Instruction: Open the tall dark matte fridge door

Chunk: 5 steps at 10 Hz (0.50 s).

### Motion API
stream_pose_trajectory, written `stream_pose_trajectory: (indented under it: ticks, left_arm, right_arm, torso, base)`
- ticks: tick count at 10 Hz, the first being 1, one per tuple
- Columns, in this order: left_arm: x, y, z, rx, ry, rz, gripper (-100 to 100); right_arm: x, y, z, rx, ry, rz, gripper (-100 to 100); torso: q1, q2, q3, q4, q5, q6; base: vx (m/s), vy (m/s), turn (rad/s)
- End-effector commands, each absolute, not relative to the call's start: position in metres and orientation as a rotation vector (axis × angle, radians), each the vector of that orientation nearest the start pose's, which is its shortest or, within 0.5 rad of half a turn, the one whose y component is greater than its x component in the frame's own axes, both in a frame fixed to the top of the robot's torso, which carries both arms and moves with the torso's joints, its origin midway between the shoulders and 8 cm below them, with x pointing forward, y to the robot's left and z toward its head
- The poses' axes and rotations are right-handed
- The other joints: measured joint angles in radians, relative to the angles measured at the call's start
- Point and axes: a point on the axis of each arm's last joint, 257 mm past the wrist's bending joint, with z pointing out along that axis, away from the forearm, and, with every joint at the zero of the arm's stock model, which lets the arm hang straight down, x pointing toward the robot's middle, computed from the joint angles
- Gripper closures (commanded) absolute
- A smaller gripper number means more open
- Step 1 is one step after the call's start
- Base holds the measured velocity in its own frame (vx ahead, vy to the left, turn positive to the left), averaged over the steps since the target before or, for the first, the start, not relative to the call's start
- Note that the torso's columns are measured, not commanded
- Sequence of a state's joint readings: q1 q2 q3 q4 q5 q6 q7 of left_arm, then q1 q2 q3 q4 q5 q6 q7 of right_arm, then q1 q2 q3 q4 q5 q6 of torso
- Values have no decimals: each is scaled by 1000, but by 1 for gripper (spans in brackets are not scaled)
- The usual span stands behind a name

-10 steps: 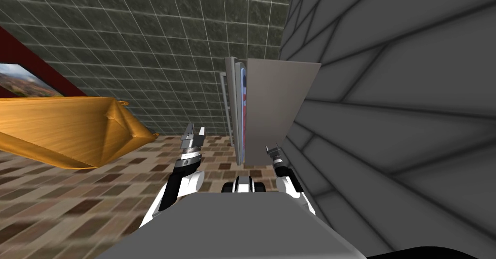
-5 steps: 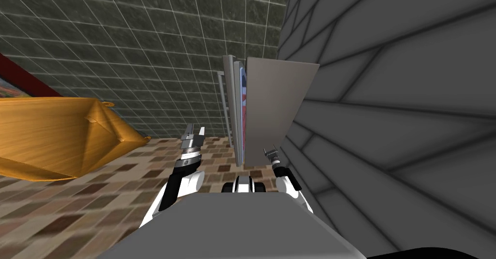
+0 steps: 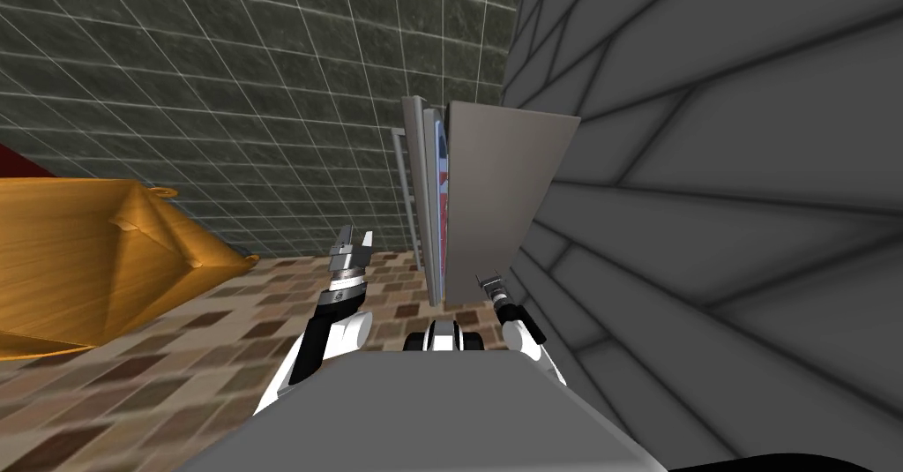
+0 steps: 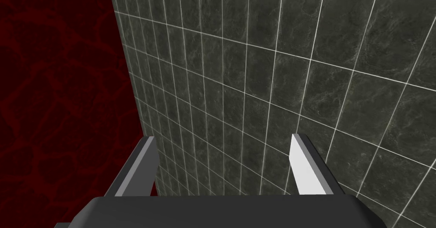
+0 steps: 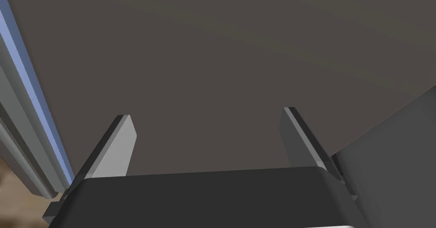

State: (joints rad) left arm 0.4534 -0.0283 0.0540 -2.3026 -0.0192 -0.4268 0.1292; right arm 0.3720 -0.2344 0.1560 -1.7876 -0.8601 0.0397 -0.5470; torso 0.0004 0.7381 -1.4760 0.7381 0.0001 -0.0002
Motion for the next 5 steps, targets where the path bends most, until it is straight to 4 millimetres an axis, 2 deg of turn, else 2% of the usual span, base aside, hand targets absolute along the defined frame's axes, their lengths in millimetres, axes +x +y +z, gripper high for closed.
stream_pose_trajectory:
  ticks: [1, 2, 3, 4, 5]
  left_arm:
    - [351, 295, 36, -717, 563, -1369, 0]
    - [351, 295, 36, -717, 563, -1369, 0]
    - [351, 295, 36, -717, 563, -1369, 0]
    - [351, 295, 36, -717, 563, -1369, 0]
    - [351, 295, 36, -717, 563, -1369, 0]
  right_arm:
    - [424, -229, -328, -2489, -472, -1950, -100]
    - [421, -222, -344, -2491, -441, -1859, -100]
    - [421, -221, -343, -2477, -399, -1850, -100]
    - [418, -215, -356, -2472, -352, -1768, -100]
    - [418, -213, -356, -2461, -325, -1753, -100]
  torso:
    - [2, -1, 0, 0, 0, 0]
    - [1, -1, 0, 0, 0, 0]
    - [0, -1, -1, 0, 0, 0]
    - [-2, 0, 0, 0, 0, 0]
    - [0, 0, 0, 0, 0, 0]
  base:
    - [41, 84, -68]
    - [59, 82, -128]
    - [47, 66, -69]
    - [51, 83, -120]
    - [37, 69, -61]
